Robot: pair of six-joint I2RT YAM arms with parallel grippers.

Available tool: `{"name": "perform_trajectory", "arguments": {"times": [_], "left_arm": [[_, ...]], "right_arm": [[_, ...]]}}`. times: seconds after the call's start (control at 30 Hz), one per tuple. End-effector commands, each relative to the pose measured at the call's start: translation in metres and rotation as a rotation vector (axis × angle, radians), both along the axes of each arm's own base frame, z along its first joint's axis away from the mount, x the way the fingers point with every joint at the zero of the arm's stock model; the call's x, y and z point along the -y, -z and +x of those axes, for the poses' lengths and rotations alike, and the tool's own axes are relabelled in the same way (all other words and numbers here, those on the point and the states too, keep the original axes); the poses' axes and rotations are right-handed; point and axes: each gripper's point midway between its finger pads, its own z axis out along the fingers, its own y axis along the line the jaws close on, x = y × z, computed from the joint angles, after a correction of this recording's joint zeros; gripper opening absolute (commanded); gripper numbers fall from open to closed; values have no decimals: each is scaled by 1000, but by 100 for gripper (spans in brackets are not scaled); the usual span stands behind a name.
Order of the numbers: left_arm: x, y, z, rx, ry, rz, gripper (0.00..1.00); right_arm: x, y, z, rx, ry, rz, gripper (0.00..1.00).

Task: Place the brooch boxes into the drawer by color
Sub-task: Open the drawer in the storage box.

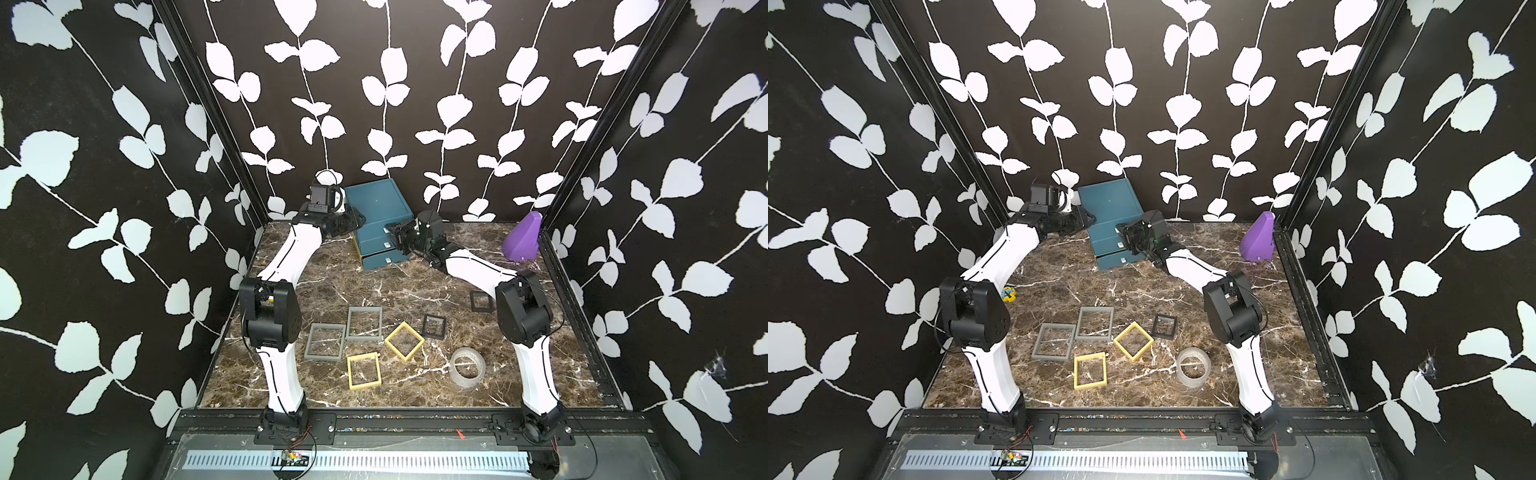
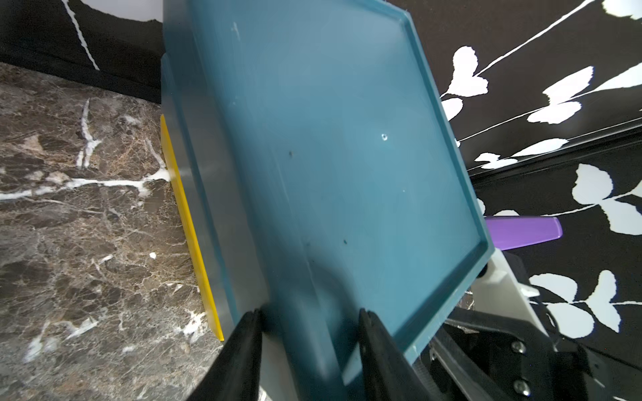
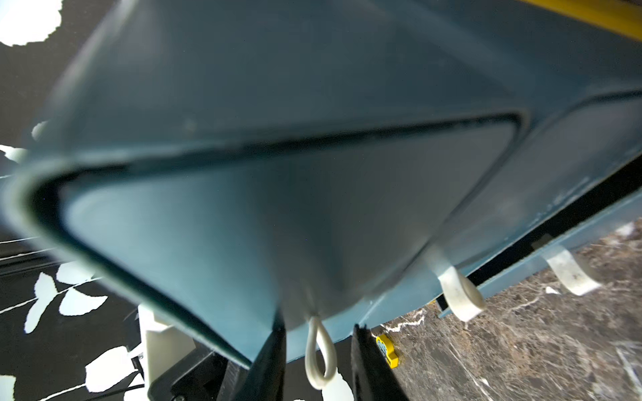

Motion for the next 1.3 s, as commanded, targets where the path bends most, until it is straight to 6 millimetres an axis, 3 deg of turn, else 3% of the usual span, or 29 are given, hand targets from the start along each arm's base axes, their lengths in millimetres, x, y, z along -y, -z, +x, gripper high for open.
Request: {"name": "perform_trajectory", "arguments": {"times": [0.0, 0.07, 0.2, 0.4, 0.77, 0.8, 0.9, 1.13, 1.27], "left_arm": [[2, 3, -12, -35, 32, 19, 42], [3, 4, -12, -35, 38, 17, 41], [4, 2, -13, -32, 45, 15, 41], [5, 0, -11, -28, 43, 10, 40], [5, -1, -12, -29, 44, 11, 40], [4, -1, -11, -27, 43, 13, 40], [5, -1, -11, -28, 44, 11, 39], [5, -2, -12, -28, 47, 10, 39], [5, -3, -12, -26, 46, 11, 39]], "right_arm": [[-5, -19, 10, -18, 45, 113, 28], [-4, -17, 11, -19, 55, 111, 22], [-4, -21, 8, -20, 61, 123, 0], [4, -24, -16, -32, 64, 114, 0], [41, -16, -77, -120, 73, 87, 0], [45, -3, -85, -149, 75, 68, 0], [52, 2, -100, -172, 74, 51, 0], [68, 7, -120, -202, 92, 27, 0], [67, 7, -123, -209, 86, 26, 0]]}}
